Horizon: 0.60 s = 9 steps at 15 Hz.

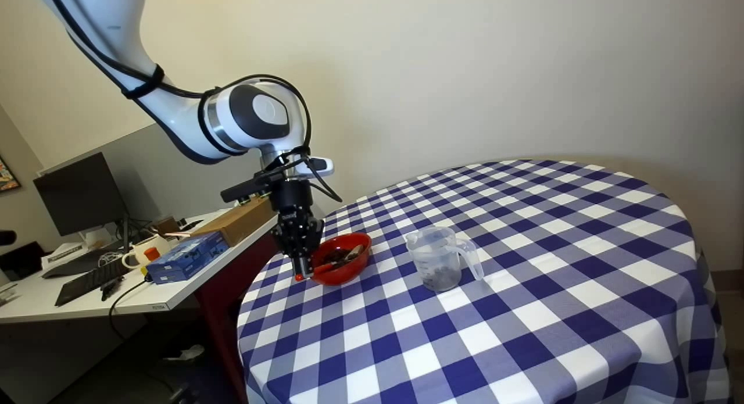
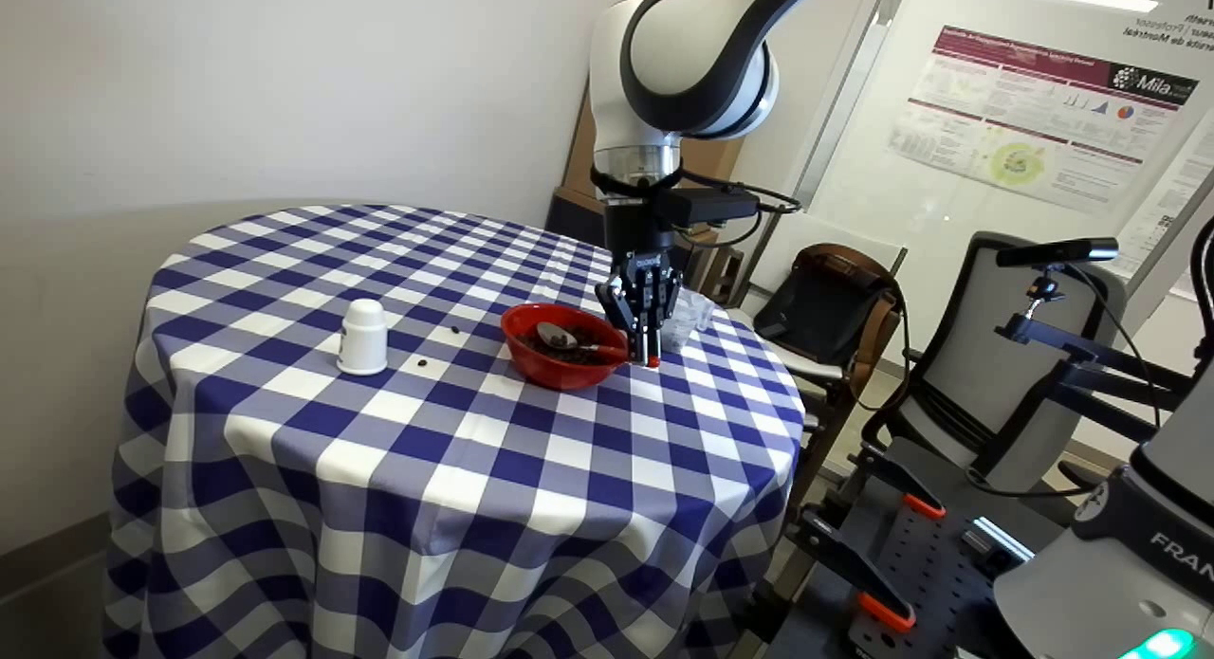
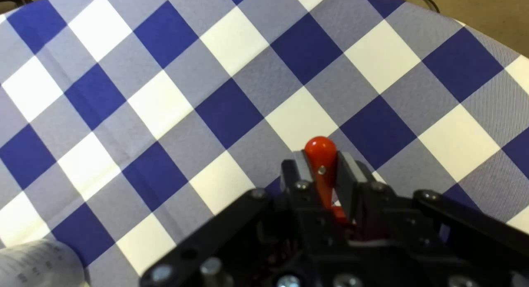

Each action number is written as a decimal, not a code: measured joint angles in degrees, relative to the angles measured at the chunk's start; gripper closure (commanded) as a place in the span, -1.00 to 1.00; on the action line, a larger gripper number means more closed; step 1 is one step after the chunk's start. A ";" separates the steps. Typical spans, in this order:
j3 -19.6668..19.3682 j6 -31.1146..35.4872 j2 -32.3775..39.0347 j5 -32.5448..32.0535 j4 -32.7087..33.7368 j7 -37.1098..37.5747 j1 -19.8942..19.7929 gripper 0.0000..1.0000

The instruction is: Use the spoon to scoop some of the contents in the red bowl into the clear jug

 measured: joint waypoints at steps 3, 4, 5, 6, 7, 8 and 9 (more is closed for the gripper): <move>-0.01 0.00 -0.01 0.00 0.02 -0.01 0.00 0.80; -0.01 0.00 -0.03 0.00 0.02 -0.01 0.00 0.80; 0.00 0.00 -0.07 0.00 0.02 -0.05 0.00 0.80; 0.03 0.00 -0.12 0.00 0.02 -0.10 0.00 0.80; 0.06 0.00 -0.21 0.00 0.02 -0.16 0.03 0.80; 0.08 0.00 -0.32 -0.01 0.02 -0.20 0.10 0.80; 0.08 -0.01 -0.43 -0.34 0.01 -0.20 0.23 0.80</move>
